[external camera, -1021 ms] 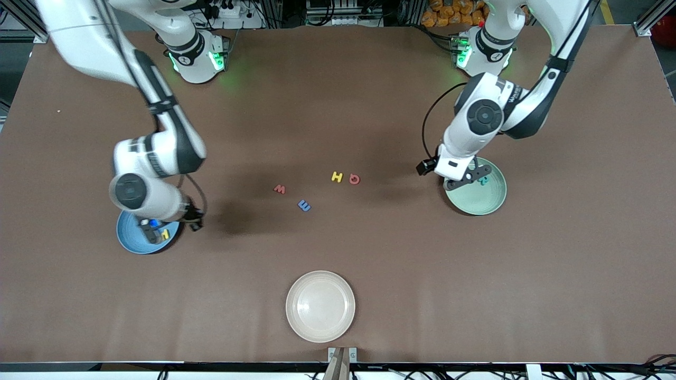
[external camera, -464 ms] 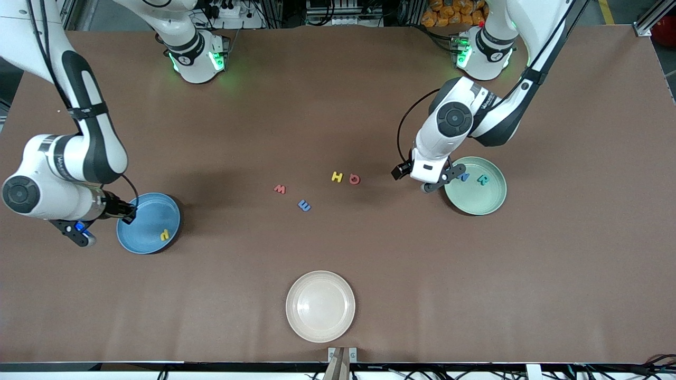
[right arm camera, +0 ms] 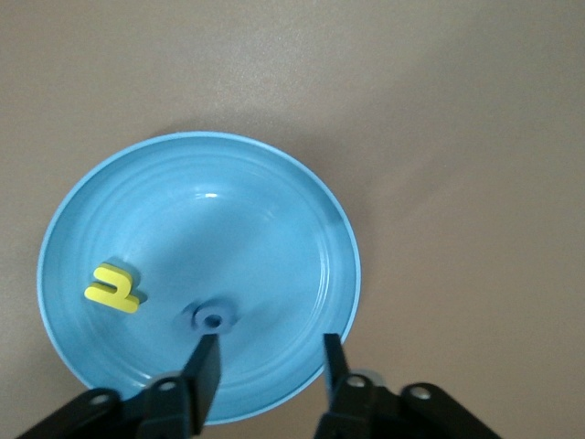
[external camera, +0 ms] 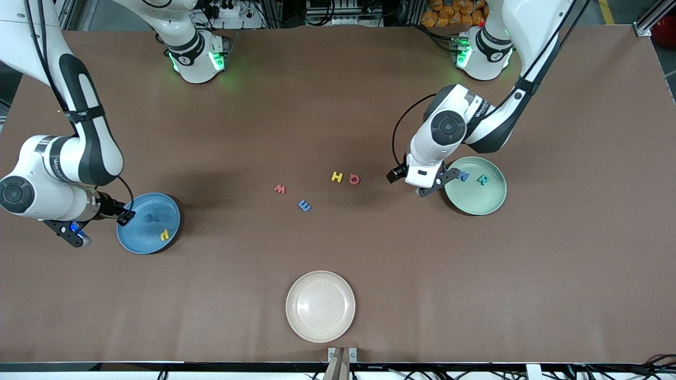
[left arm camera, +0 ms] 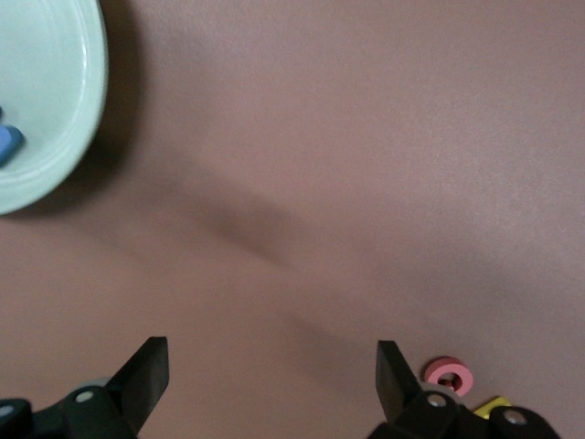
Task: Sort upper and lower case letters into plates
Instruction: 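Drop the blue letter into the blue plate while the left gripper reaches Q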
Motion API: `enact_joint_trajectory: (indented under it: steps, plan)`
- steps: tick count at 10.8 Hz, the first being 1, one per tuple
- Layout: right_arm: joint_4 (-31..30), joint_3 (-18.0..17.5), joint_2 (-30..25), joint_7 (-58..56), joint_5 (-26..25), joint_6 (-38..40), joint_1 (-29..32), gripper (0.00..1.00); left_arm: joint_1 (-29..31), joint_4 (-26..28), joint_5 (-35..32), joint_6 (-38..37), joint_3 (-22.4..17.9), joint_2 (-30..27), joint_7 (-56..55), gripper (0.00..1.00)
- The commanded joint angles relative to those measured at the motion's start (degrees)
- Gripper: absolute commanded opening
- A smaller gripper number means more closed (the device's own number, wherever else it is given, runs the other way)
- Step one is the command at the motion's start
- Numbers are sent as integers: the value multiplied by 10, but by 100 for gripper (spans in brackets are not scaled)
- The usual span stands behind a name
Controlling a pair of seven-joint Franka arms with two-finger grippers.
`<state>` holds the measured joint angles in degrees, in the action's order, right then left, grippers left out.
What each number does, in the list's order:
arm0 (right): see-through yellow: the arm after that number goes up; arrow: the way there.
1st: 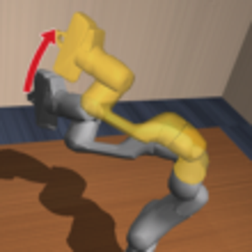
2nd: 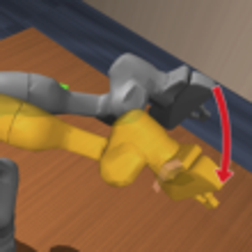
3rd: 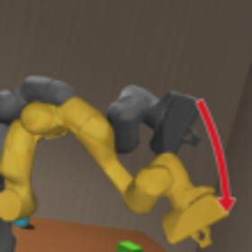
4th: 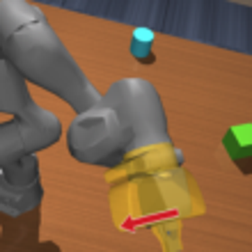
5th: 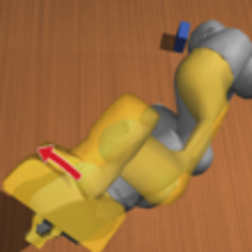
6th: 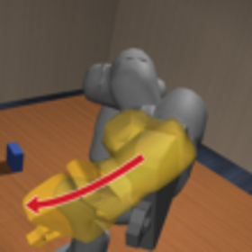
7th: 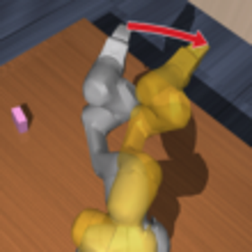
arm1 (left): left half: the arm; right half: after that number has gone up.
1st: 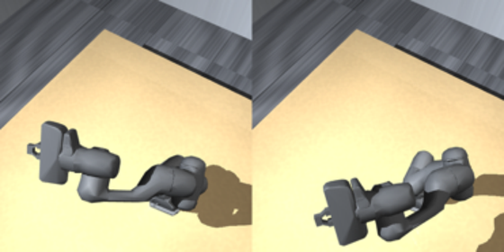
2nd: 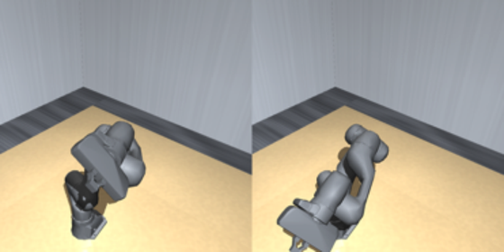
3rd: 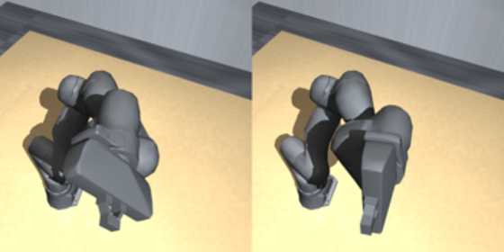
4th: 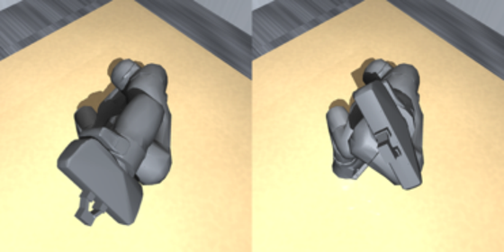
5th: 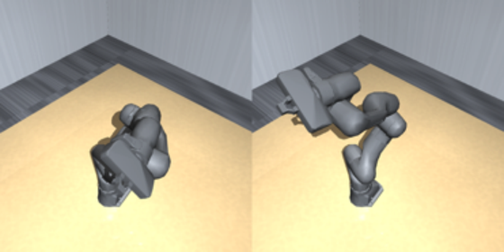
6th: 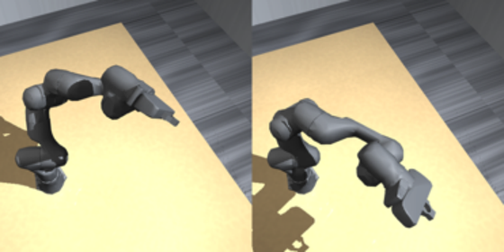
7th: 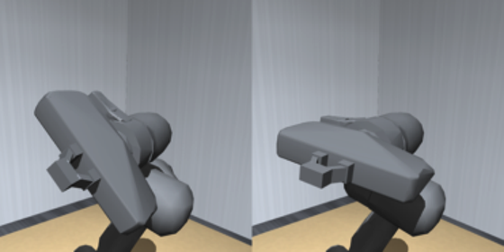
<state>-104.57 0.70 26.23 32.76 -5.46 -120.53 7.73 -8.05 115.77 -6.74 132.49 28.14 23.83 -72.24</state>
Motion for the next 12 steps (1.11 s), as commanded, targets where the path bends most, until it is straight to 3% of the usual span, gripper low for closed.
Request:
enact_joint_trajectory:
  steps: [1,5,7,10,12]
  plan:
    - [18,4,14,0,-8,-1,-11,100,-40,-72,-69,-7,-5,69,-122,100]
    - [17,4,18,-3,-8,-8,-11,100,-106,-132,-72,-6,-47,130,-159,100]
    - [15,4,20,-2,-8,-10,-14,100,-163,-166,-51,7,-87,163,-181,100]
    - [15,4,21,2,-7,-10,-18,100,-206,-235,-41,16,-82,209,-266,100]
    - [15,4,22,2,-7,-10,-18,100,-210,-240,-42,18,-80,220,-275,100]
